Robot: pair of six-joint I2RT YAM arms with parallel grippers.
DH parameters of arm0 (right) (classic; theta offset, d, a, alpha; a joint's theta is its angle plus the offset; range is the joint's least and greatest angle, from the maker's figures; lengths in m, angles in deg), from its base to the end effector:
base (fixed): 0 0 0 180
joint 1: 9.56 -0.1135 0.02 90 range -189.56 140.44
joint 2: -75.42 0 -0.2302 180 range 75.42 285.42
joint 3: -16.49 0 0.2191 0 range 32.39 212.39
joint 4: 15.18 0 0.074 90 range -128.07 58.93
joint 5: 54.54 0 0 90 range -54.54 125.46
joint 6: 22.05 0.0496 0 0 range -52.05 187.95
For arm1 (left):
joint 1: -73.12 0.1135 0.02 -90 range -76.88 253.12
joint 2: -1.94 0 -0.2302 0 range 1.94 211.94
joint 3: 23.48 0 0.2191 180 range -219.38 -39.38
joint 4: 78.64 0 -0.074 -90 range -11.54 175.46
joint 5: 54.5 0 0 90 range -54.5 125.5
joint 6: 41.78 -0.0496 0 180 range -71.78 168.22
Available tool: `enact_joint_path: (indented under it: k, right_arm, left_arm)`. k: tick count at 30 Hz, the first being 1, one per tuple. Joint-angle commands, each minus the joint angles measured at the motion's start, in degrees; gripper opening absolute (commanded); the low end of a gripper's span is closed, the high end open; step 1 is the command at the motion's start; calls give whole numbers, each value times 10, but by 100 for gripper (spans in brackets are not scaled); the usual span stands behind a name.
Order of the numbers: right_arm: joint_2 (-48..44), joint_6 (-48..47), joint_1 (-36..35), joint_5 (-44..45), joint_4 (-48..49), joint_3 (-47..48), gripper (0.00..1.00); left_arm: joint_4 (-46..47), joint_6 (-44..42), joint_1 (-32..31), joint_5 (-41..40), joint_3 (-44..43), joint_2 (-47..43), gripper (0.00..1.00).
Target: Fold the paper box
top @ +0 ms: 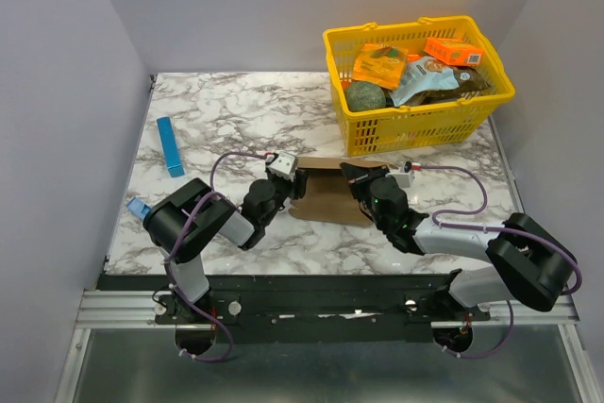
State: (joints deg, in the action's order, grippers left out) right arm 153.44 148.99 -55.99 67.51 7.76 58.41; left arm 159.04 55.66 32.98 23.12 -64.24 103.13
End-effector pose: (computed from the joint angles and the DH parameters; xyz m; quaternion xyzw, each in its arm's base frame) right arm 0.1998 0.1719 0.1832 0.3878 0.6679 0.4399 0.4583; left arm 0.2325 -0.1821 0.1429 0.1312 0.7115 -0.2053 0.6591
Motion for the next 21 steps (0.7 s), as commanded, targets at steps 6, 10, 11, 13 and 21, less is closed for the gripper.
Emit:
enact_joint_path:
  k: [6,10,11,13,21]
  right_arm:
    - [5,6,-7,-31,-46,0,1]
    - [0,25,-7,-39,-75,10,1]
    - [-1,29,-6,-43,-85,13,1]
    - [-10,49,-2,-45,-131,27,1]
    - [-53,88,38,-92,-366,109,1]
  left_arm:
    - [200,47,37,79,-12,4,72]
    - [195,53,49,123,-20,8,79]
    - [191,52,50,131,-21,8,81]
    - [191,53,53,148,-19,2,81]
    - [136,45,54,180,-9,-34,77]
